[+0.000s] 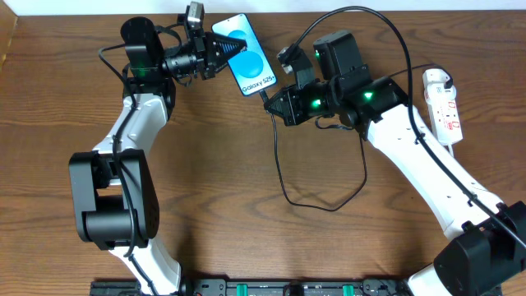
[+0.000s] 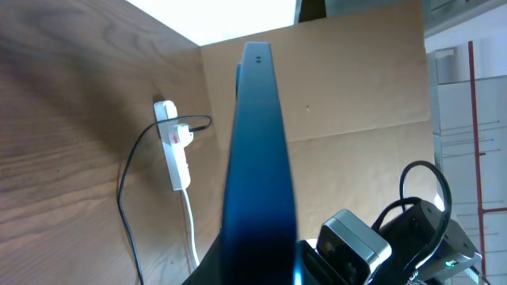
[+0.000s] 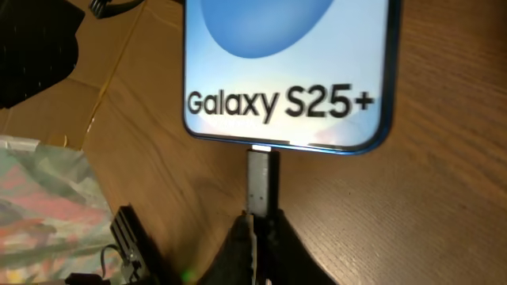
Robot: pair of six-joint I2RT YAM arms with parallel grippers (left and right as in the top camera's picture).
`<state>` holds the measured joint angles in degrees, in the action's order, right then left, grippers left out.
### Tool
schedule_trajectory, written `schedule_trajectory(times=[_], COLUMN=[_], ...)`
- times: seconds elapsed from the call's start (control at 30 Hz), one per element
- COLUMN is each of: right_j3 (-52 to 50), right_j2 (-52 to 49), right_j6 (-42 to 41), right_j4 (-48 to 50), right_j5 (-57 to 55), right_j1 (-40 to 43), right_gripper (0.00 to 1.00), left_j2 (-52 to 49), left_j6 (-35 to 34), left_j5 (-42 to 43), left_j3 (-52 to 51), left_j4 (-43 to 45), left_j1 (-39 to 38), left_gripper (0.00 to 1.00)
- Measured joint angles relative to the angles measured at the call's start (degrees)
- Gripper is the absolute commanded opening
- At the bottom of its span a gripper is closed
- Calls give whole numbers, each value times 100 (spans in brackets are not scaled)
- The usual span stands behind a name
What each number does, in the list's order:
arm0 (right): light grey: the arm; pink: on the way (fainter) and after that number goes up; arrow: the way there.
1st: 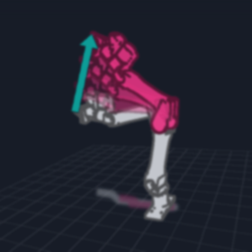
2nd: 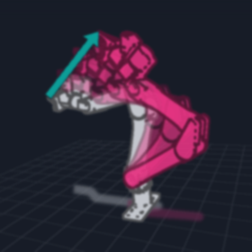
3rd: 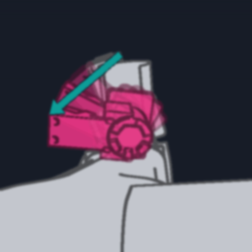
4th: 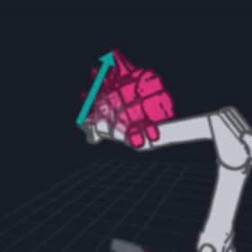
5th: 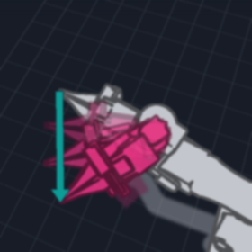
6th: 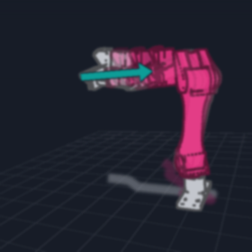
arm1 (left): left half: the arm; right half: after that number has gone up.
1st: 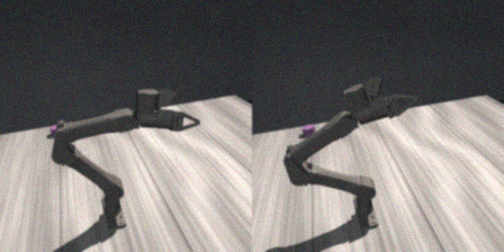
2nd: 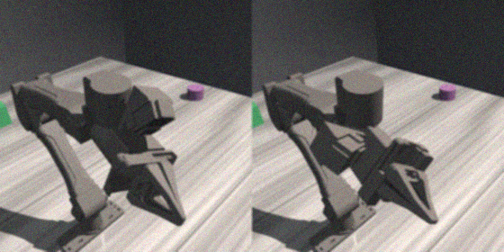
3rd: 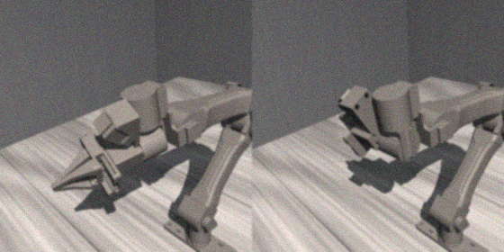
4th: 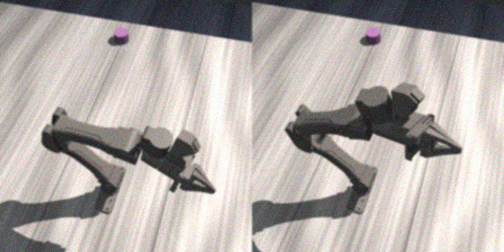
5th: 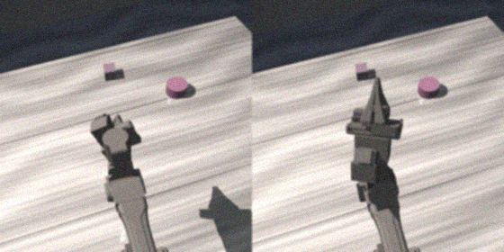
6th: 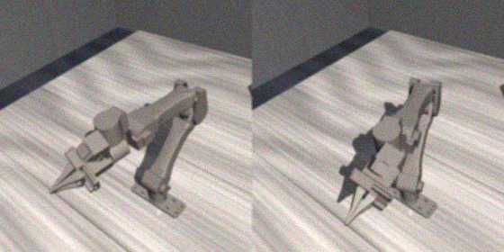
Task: Plug charger to phone and switch on socket
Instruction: 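Open the right gripper off the plug and withdraw it rightward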
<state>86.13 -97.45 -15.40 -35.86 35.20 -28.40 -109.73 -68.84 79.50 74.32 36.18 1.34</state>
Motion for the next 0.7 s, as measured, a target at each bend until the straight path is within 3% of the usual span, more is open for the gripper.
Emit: schedule_trajectory(times=[0.2,0.43,0.7], right_j3=[4,7,7], right_j2=[0,0,271], right_j6=[96,216,444], right_j4=[-348,-573,-636], right_j5=[-39,83,315], right_j1=[46,385,1403], right_gripper=[37,44,52], left_j2=[0,0,0], left_j6=[68,229,509], left_j5=[330,396,466], left_j3=[0,0,-7], left_j4=[-11,-17,-42], left_j1=[-98,-122,-114], left_gripper=[7,7,7])
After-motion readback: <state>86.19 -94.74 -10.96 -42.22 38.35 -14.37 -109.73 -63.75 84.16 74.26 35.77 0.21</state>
